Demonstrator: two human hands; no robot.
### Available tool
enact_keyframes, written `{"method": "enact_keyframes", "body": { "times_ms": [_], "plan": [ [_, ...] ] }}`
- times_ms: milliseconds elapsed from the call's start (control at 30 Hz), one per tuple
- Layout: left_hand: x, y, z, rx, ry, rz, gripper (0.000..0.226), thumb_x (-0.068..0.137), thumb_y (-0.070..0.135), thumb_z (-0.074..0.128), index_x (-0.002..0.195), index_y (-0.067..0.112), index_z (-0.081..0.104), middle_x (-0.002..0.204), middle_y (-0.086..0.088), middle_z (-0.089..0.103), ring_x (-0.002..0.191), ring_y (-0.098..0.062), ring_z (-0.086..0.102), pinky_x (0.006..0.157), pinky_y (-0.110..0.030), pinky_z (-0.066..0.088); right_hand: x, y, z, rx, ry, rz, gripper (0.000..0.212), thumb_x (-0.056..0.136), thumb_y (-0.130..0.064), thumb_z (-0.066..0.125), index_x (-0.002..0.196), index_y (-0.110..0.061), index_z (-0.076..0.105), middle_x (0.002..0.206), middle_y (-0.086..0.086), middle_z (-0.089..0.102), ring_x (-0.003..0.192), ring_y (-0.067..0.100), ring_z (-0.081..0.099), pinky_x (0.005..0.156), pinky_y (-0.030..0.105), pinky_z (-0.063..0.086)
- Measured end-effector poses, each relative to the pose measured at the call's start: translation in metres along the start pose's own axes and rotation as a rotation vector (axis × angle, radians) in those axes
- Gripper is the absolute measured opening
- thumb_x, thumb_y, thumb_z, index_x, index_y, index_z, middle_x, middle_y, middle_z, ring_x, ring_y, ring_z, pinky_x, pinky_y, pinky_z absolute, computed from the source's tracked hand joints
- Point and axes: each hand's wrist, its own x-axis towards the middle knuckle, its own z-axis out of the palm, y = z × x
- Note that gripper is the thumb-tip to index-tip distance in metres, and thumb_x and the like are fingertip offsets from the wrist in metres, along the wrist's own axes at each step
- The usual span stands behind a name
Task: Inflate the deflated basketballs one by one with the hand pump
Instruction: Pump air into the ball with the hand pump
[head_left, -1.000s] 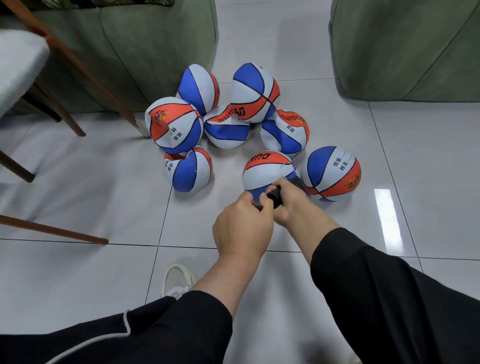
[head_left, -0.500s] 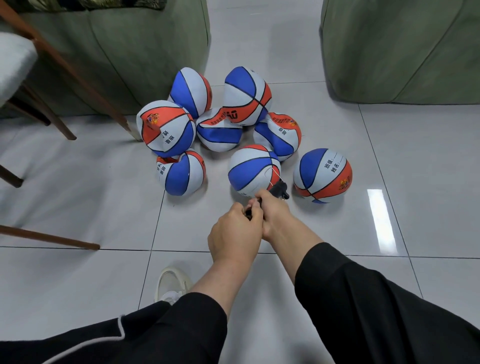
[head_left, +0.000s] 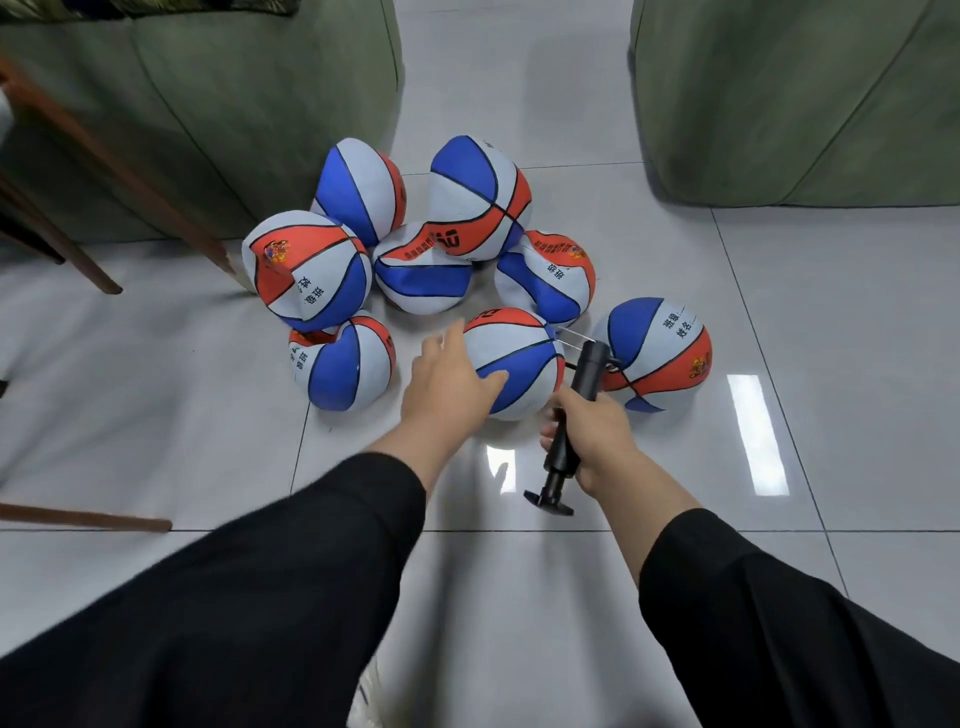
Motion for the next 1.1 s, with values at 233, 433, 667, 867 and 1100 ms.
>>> {"method": "enact_keyframes", "body": {
  "times_ms": [233, 433, 667, 867, 1100],
  "plan": [
    [0.094, -0.001, 0.035, 0.438, -0.31, 0.159, 0.14, 0.064, 0.074, 0.082, 0.164, 0.031, -0.007, 0.172, -0.007, -0.008, 0.158, -0.035, -0.001, 0.118, -0.064, 0.03, 0.011, 0.008, 0.002, 0.014, -0.084, 0.047, 0.01, 0.094, -0.004, 0.056, 0.09, -0.009, 0.048, 0.067, 0.009, 0.047, 0.053, 0.023, 0.044, 0.049, 0.03, 0.044],
    [0.104, -0.003, 0.063, 0.338, -0.258, 0.218, 0.13, 0.058, 0.068, 0.089, 0.16, 0.029, 0.019, 0.158, -0.005, 0.032, 0.141, -0.036, 0.036, 0.106, -0.053, 0.047, 0.027, 0.013, 0.004, 0.041, -0.093, 0.088, 0.008, 0.095, -0.012, 0.061, 0.098, -0.007, 0.055, 0.066, 0.009, 0.05, 0.053, 0.025, 0.048, 0.055, 0.034, 0.049],
    [0.102, -0.021, 0.056, 0.276, -0.196, 0.188, 0.119, 0.064, 0.062, 0.09, 0.159, 0.029, 0.026, 0.153, -0.003, 0.041, 0.132, -0.033, 0.05, 0.102, -0.045, 0.049, 0.036, 0.016, 0.004, 0.028, -0.081, 0.101, 0.011, 0.094, -0.017, 0.064, 0.097, -0.009, 0.057, 0.068, 0.008, 0.053, 0.058, 0.024, 0.051, 0.06, 0.036, 0.053],
    [0.078, -0.067, 0.034, -0.068, -0.264, -0.022, 0.117, 0.056, 0.074, 0.087, 0.152, 0.034, 0.033, 0.143, 0.001, 0.049, 0.124, -0.024, 0.057, 0.103, -0.046, 0.053, 0.032, 0.015, 0.004, 0.011, -0.103, 0.103, 0.011, 0.094, -0.019, 0.063, 0.097, -0.01, 0.056, 0.07, 0.007, 0.052, 0.058, 0.022, 0.05, 0.056, 0.033, 0.049],
    [0.054, -0.054, 0.008, 0.095, -0.121, 0.073, 0.067, 0.099, 0.049, 0.061, 0.156, 0.02, 0.04, 0.157, -0.003, 0.041, 0.142, -0.026, 0.043, 0.115, -0.043, 0.04, 0.01, 0.002, 0.02, 0.087, -0.18, 0.122, 0.014, 0.098, -0.018, 0.062, 0.093, -0.009, 0.052, 0.066, 0.007, 0.051, 0.05, 0.021, 0.047, 0.051, 0.031, 0.046]
  ]
}}
